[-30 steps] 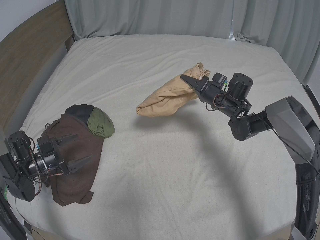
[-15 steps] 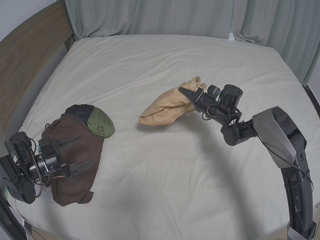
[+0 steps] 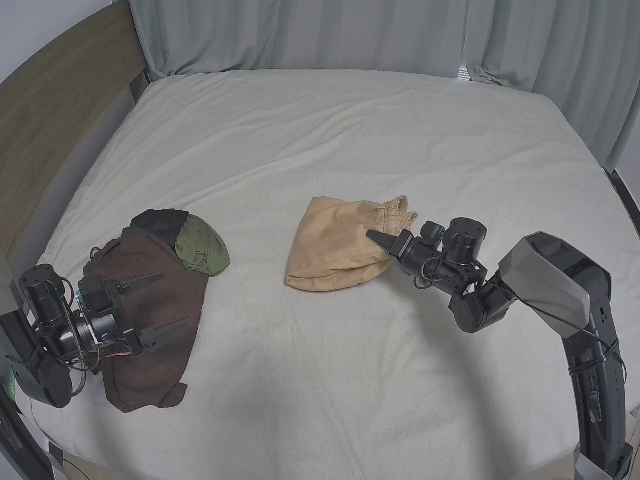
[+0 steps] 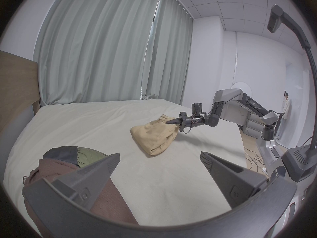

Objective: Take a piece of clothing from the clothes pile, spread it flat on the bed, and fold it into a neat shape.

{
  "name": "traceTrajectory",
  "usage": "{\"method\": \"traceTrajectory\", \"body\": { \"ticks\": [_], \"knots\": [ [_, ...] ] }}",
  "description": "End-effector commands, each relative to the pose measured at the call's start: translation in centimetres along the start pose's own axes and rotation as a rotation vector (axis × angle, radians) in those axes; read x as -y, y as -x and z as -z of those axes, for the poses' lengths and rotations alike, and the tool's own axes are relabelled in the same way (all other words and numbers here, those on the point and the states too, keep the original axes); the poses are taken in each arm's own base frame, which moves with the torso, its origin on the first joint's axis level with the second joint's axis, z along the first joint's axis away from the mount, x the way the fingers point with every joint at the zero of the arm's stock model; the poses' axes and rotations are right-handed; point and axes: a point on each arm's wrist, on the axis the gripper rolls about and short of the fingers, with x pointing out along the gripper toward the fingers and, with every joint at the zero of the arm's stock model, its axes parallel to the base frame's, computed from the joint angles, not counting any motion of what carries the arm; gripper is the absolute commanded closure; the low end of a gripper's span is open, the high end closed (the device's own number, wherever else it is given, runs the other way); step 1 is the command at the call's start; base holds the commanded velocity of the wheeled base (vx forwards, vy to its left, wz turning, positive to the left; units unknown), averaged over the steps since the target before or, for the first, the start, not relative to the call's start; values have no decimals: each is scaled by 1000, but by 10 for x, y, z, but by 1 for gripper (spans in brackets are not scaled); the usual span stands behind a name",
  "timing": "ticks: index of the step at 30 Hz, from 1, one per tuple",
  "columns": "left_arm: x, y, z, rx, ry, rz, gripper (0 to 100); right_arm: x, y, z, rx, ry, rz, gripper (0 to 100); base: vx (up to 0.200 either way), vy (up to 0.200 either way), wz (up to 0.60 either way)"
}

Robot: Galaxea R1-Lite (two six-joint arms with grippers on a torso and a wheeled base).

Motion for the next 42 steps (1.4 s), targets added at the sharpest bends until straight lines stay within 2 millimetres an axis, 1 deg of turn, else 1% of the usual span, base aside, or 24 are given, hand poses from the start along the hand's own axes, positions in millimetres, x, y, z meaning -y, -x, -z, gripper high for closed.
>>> {"method": "traceTrajectory", "body": {
  "ticks": [1,4,7,16,17,24,28,34,35,37,39,41,42],
  "knots": [
    [0,0,0,0,3,3,0,10,17,17,-12,-15,47,100,0,0,0],
    [0,0,1,-2,6,3,0,10,19,23,-3,-9,44,100,0,0,0],
    [0,0,0,0,3,3,0,19,22,31,-12,-19,64,100,0,0,0],
    [1,-1,-1,3,1,8,0,20,22,29,16,-14,81,100,0,0,0],
    [1,-1,-1,4,1,8,0,20,22,29,16,-14,81,0,0,0,0],
    [0,-2,-1,5,0,8,0,19,22,29,15,-14,80,0,0,0,0],
    [0,-1,-1,5,0,6,0,18,26,30,10,-12,89,0,0,0,0],
    [0,-2,-2,8,-4,9,0,15,56,39,-55,26,170,0,0,0,0],
    [0,-1,-2,8,-6,9,0,14,60,40,-64,28,179,0,0,0,0],
    [0,-1,-2,8,-6,9,0,14,60,40,-64,28,179,0,0,0,0],
    [0,-1,-3,10,-8,7,0,2,79,50,-104,47,189,0,0,0,0],
    [0,-1,-3,10,-9,7,0,-3,84,53,-106,50,182,0,0,0,0],
    [0,-1,-3,10,-9,7,0,-9,87,56,-111,54,172,0,0,0,0]
  ]
}}
